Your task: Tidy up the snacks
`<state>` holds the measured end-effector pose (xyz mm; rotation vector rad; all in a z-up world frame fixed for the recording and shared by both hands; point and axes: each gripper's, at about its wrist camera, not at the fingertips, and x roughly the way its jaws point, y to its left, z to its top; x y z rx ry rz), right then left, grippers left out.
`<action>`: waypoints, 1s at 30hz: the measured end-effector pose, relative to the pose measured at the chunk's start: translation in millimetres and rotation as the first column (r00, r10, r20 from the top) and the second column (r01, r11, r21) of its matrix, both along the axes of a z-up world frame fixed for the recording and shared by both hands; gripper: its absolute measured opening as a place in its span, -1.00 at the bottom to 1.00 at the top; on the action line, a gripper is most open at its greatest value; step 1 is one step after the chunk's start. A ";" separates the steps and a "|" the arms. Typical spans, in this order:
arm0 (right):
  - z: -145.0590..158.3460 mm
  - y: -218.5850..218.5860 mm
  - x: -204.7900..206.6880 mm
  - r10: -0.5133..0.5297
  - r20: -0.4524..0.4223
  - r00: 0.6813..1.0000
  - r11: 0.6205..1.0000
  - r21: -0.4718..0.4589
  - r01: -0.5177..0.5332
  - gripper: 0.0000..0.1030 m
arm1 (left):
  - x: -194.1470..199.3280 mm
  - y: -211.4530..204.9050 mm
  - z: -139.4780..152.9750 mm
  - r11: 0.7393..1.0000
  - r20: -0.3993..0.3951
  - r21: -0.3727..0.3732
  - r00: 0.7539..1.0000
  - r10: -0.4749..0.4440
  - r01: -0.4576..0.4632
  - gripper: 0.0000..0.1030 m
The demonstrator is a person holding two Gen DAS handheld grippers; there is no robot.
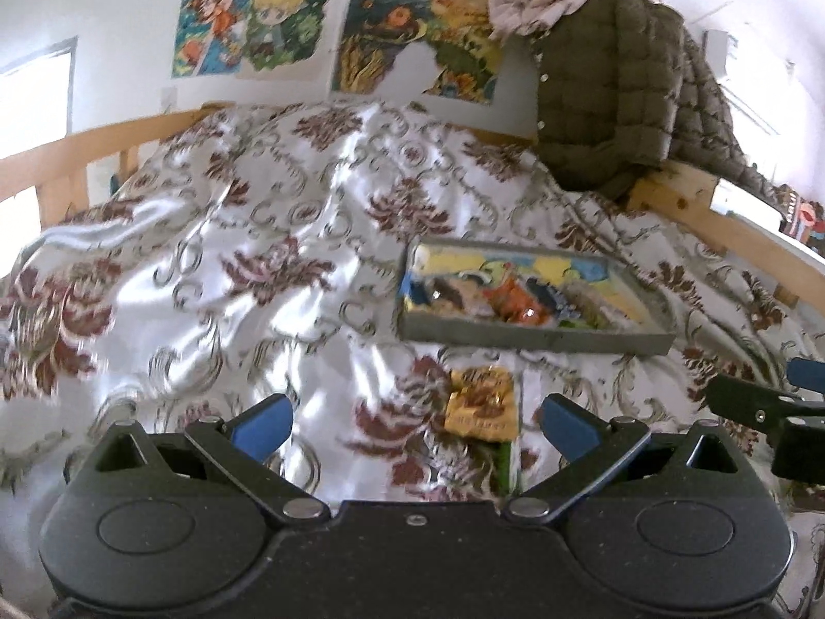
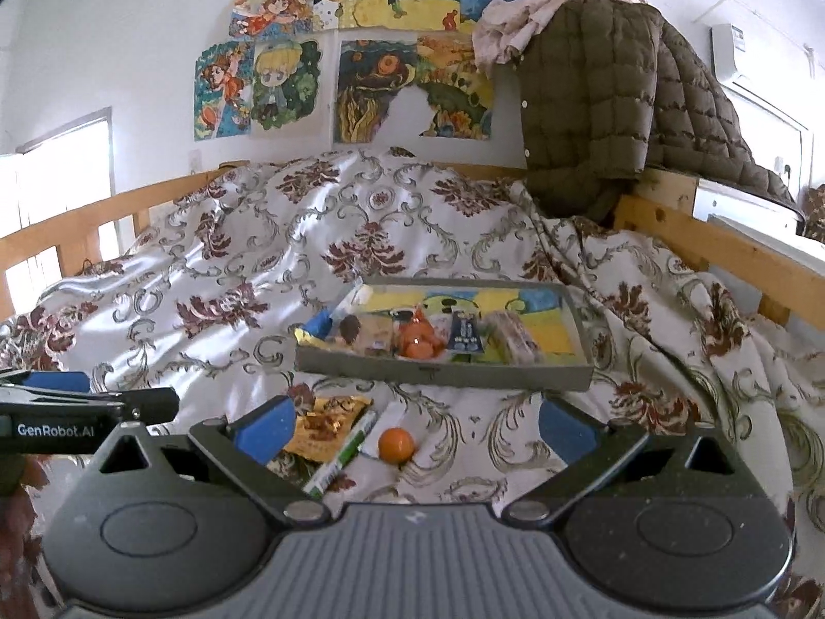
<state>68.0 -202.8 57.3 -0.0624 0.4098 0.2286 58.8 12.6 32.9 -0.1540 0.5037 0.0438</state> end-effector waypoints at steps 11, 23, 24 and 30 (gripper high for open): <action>-30.8 -17.9 0.5 -0.027 -0.091 0.995 1.000 0.007 0.027 0.99 | -7.5 -6.3 -22.8 1.000 -0.056 0.017 0.998 0.019 -0.018 0.99; -52.6 -28.9 5.6 -0.053 -0.185 0.981 0.998 0.018 0.057 0.99 | -4.3 -14.2 -42.4 1.000 -0.138 0.012 0.990 0.025 -0.023 0.99; -53.6 -29.4 6.1 -0.052 -0.189 0.981 0.998 0.021 0.057 0.99 | -3.9 -14.1 -43.6 1.000 -0.144 0.013 0.989 0.028 -0.026 0.99; -57.4 -31.1 9.5 -0.048 -0.207 0.977 0.998 0.029 0.055 0.99 | 0.6 -16.6 -46.8 0.999 -0.164 0.026 0.986 0.024 -0.020 0.99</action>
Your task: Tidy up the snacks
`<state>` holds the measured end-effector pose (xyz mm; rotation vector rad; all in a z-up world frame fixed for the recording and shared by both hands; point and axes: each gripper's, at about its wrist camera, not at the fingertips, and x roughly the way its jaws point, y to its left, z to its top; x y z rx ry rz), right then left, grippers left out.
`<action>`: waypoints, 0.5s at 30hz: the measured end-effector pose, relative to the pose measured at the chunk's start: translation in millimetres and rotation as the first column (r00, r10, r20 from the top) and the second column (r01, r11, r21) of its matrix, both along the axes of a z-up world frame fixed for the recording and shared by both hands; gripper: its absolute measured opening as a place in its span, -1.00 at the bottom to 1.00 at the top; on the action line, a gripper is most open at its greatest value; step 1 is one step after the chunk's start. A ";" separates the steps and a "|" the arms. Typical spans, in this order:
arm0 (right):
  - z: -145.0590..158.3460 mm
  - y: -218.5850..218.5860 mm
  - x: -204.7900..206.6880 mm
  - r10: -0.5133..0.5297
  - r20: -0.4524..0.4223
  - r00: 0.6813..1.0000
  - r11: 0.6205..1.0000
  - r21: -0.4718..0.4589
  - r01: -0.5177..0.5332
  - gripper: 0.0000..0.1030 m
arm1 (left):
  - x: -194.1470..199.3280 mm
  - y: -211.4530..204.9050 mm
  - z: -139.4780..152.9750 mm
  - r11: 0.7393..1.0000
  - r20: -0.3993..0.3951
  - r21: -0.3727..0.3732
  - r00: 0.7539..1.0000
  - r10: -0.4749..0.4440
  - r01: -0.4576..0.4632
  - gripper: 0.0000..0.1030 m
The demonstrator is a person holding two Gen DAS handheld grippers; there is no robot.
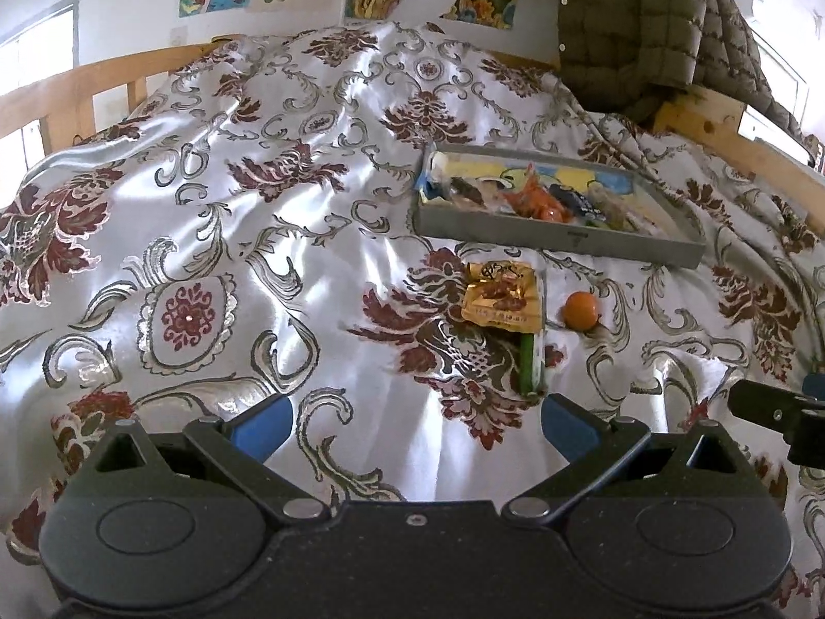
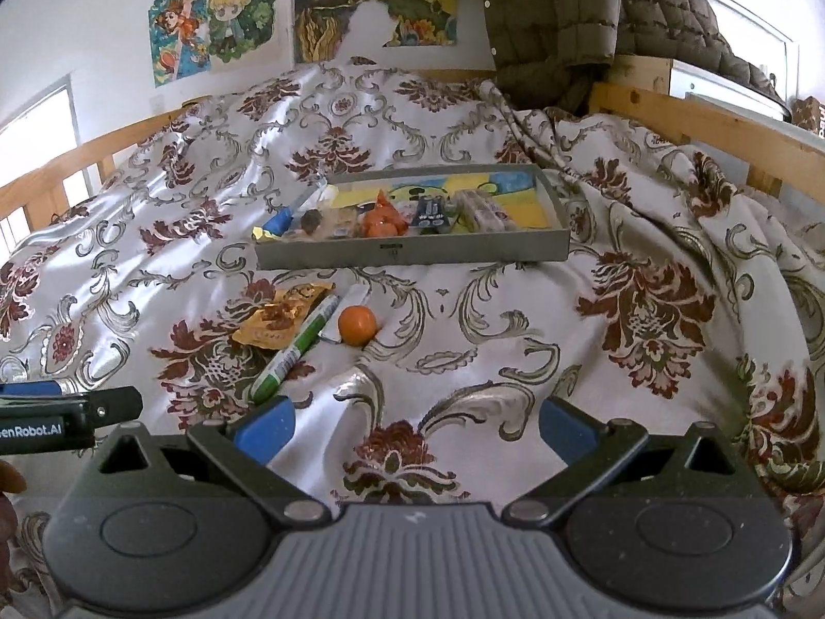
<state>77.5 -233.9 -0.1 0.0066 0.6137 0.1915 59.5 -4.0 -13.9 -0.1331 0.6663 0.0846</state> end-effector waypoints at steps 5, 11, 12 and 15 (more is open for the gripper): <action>-2.2 0.1 3.0 0.005 -0.010 1.000 1.000 0.003 -0.005 0.99 | 5.3 -4.1 -0.7 1.000 -0.006 0.015 1.000 -0.017 0.017 0.99; -4.0 0.4 7.8 0.012 -0.013 1.000 1.000 -0.008 -0.012 0.99 | 12.4 -6.3 -1.8 0.999 -0.010 0.009 0.999 -0.036 0.036 0.99; -4.5 0.4 8.8 0.012 -0.014 1.000 1.000 -0.012 -0.012 0.99 | 13.7 -6.9 -2.0 0.999 -0.010 0.011 0.999 -0.040 0.040 0.99; -5.6 0.4 13.0 0.014 -0.017 1.000 1.000 -0.019 -0.014 0.99 | 18.5 -8.3 -2.3 0.998 -0.010 0.023 0.999 -0.051 0.051 0.99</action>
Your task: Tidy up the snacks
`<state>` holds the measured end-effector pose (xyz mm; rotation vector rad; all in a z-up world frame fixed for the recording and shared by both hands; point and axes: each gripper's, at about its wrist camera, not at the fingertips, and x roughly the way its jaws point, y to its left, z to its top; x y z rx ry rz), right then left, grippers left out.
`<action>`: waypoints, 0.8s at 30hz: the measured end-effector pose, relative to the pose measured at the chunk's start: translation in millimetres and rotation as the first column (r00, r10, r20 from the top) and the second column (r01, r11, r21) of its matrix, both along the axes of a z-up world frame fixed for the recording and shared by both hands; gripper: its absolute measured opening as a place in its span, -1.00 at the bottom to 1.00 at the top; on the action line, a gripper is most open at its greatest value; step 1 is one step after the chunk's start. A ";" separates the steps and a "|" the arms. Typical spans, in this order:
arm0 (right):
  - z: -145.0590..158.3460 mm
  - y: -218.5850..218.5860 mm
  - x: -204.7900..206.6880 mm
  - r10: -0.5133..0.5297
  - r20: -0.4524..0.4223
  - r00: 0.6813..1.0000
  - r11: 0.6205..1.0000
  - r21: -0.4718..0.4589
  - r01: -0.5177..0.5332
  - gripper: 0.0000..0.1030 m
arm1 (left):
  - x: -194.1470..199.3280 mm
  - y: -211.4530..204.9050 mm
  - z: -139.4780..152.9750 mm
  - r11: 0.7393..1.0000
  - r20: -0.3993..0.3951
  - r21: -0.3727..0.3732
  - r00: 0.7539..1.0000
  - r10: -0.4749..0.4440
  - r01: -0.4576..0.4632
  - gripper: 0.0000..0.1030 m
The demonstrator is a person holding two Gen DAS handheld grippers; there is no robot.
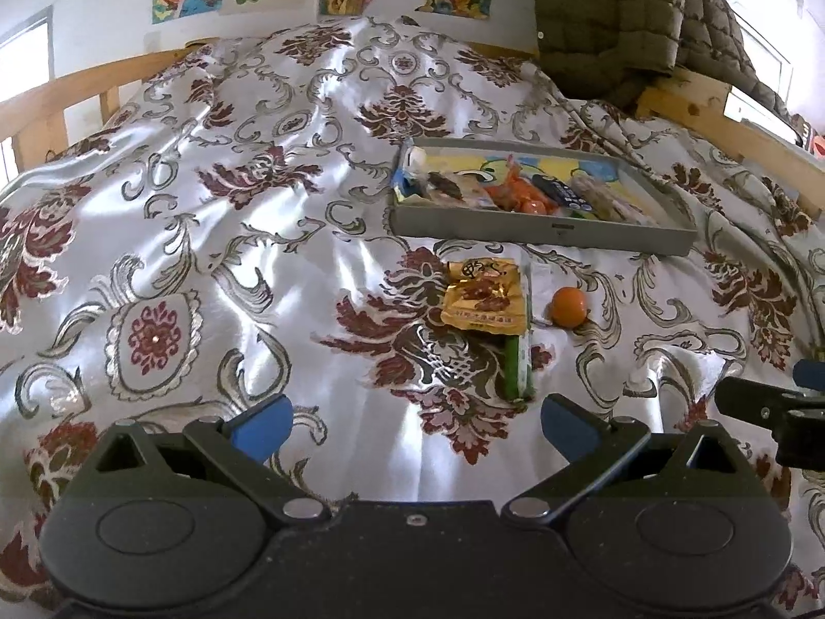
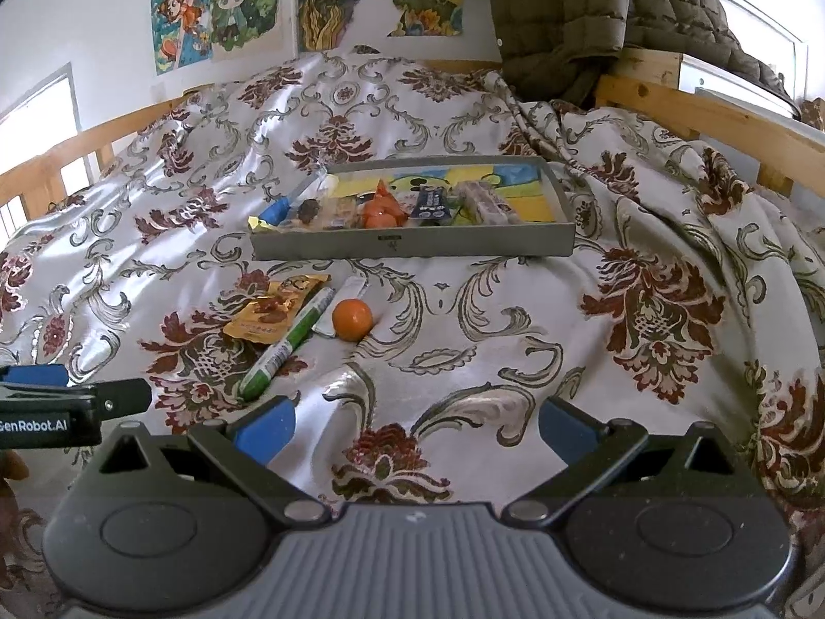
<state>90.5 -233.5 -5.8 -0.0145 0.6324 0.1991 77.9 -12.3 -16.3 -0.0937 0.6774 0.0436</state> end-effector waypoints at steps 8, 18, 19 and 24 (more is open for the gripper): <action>1.2 6.0 18.7 0.038 0.028 0.999 0.999 -0.030 -0.037 0.99 | 22.2 -1.7 -2.4 1.000 -0.006 0.013 1.000 -0.026 0.026 0.99; -2.8 23.3 87.4 0.170 0.128 0.977 0.985 -0.045 -0.165 0.99 | 56.7 -8.3 -13.2 0.997 -0.032 0.027 0.997 -0.076 0.077 0.98; -5.4 26.5 96.6 0.189 0.123 0.974 0.982 -0.051 -0.184 0.99 | 60.4 -8.9 -14.3 0.996 -0.038 0.024 0.996 -0.081 0.082 0.98; -19.1 41.1 127.0 0.245 0.099 0.964 0.967 -0.095 -0.236 0.99 | 75.4 -15.7 -19.4 0.989 -0.063 0.022 0.987 -0.146 0.148 0.98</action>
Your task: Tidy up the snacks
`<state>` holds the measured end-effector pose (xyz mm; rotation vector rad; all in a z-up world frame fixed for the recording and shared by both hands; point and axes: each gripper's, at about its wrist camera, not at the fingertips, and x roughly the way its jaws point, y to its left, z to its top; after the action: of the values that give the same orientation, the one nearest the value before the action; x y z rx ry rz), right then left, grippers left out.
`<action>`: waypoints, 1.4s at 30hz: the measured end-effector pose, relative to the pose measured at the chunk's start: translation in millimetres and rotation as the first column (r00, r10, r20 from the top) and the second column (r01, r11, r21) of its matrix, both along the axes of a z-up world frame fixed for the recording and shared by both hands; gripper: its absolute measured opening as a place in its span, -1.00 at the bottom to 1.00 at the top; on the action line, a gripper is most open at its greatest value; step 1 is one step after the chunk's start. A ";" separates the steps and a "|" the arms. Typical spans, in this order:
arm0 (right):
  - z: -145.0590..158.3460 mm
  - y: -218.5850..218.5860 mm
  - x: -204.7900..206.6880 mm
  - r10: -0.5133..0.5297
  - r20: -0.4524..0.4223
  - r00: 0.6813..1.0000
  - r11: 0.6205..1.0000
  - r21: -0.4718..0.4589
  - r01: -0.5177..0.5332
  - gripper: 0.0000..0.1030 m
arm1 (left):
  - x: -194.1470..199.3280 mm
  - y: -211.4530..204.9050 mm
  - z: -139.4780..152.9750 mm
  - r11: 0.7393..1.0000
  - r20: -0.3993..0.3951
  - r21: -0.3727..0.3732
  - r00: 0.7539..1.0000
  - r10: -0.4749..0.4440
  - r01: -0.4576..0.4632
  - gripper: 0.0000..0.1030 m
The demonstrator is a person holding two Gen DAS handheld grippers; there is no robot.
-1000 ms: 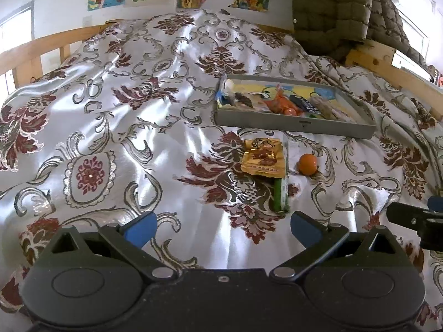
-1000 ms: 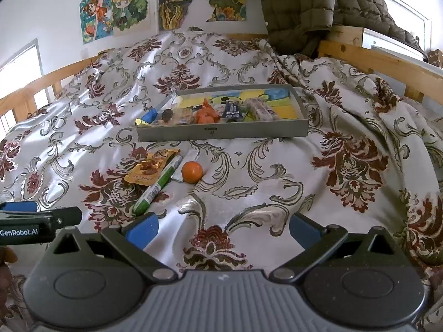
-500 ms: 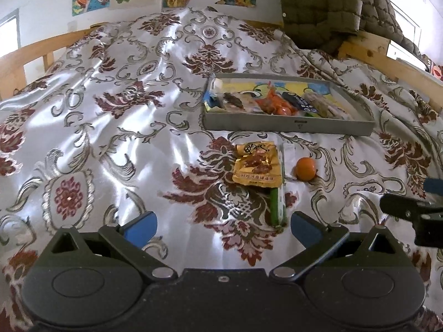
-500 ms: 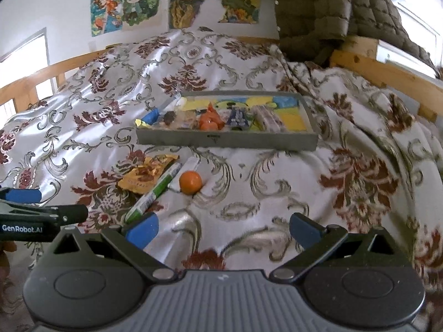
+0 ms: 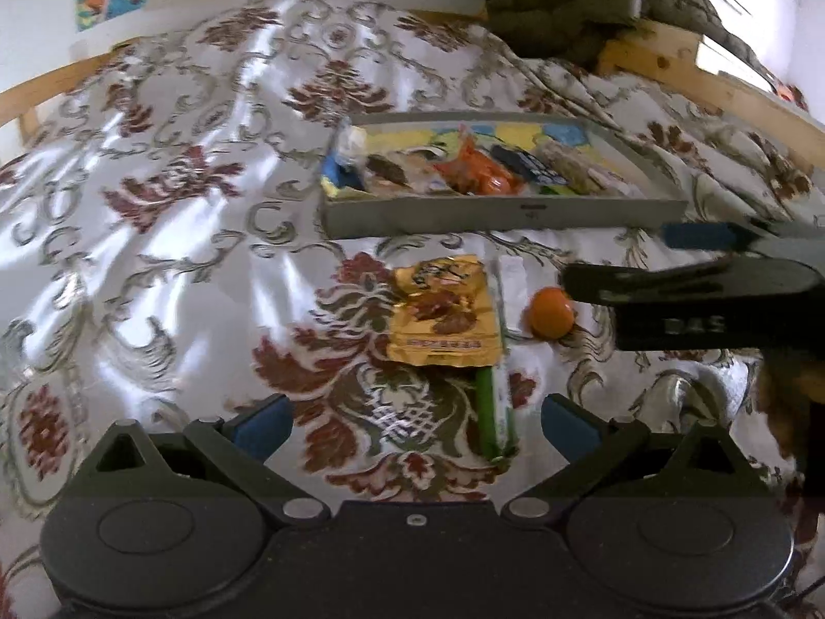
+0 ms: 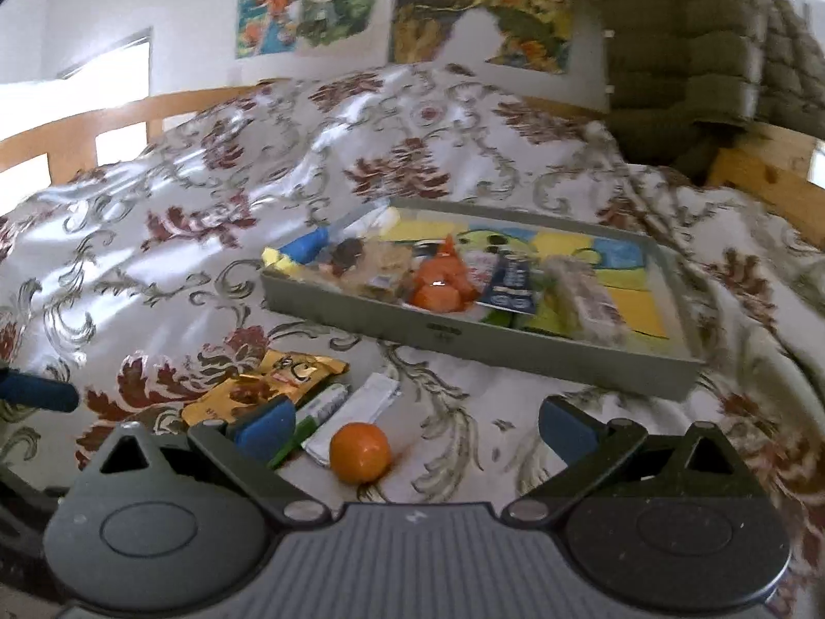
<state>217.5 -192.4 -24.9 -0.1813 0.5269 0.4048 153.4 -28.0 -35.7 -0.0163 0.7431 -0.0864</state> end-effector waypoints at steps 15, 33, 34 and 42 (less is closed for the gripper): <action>-36.8 4.9 17.6 0.112 -0.119 0.987 0.994 0.010 -0.111 0.14 | 22.7 -19.6 -23.2 0.995 -0.072 -0.004 0.993 -0.099 0.099 0.08; -27.6 -6.9 11.8 0.106 -0.131 0.986 0.992 0.085 -0.095 -0.31 | 31.6 -21.0 -18.1 0.989 -0.167 -0.129 0.982 -0.091 0.070 -0.64; -24.8 -9.6 9.0 0.099 -0.130 0.987 0.992 0.090 -0.087 -0.31 | 29.2 -19.3 -17.1 0.988 -0.176 -0.144 0.980 -0.088 0.063 -0.64; -2.9 -26.3 -20.3 0.044 -0.118 0.992 0.991 0.133 -0.028 -0.31 | -0.7 -7.3 -1.1 0.967 -0.204 -0.254 0.976 -0.078 0.024 -0.65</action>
<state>197.1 -218.7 -27.8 -0.0394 0.6144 0.4862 152.7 -35.4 -36.8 -0.2509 0.9432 -0.2312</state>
